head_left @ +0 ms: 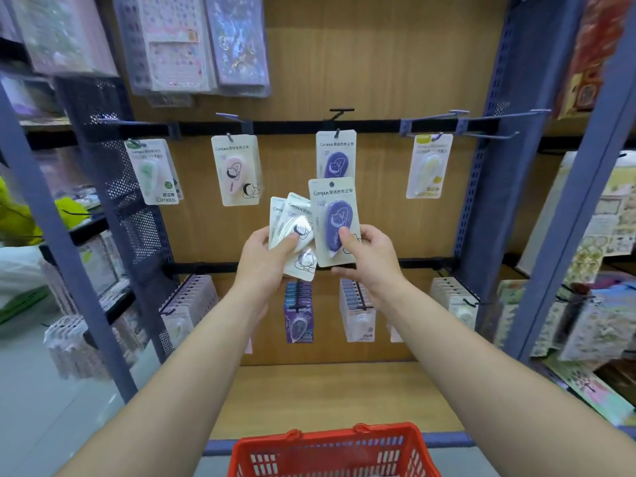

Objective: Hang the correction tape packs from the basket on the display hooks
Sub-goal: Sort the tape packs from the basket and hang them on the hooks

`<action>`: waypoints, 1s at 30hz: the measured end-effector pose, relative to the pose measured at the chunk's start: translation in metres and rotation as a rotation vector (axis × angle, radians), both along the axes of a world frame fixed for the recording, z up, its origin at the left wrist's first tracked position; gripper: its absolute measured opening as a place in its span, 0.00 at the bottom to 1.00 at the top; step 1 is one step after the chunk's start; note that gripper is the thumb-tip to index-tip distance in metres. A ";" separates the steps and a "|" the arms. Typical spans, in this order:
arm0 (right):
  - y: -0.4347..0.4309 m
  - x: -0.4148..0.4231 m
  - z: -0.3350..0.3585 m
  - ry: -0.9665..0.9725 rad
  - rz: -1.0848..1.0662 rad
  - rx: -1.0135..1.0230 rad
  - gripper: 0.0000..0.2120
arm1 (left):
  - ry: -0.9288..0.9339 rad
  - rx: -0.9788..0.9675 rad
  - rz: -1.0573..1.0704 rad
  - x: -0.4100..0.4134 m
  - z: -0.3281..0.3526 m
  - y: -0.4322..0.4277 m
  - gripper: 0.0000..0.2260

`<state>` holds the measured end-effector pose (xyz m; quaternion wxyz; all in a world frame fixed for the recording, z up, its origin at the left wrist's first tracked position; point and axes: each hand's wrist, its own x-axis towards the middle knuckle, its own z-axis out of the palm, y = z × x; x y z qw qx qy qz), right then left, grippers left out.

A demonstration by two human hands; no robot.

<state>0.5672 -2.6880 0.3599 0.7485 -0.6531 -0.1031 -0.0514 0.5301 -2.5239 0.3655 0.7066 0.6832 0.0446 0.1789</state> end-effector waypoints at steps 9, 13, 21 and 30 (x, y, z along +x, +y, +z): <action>0.006 0.050 0.056 -0.056 -0.130 0.018 0.11 | -0.077 -0.002 0.048 0.027 0.015 0.006 0.15; 0.010 0.067 0.064 -0.059 -0.161 0.020 0.07 | -0.076 -0.005 0.036 0.030 0.021 0.013 0.14; 0.025 0.083 0.070 -0.086 -0.203 0.016 0.09 | -0.091 -0.004 0.027 0.040 0.026 0.026 0.13; 0.024 0.097 0.071 0.006 -0.246 -0.143 0.11 | -0.122 0.000 0.021 0.043 0.026 0.029 0.15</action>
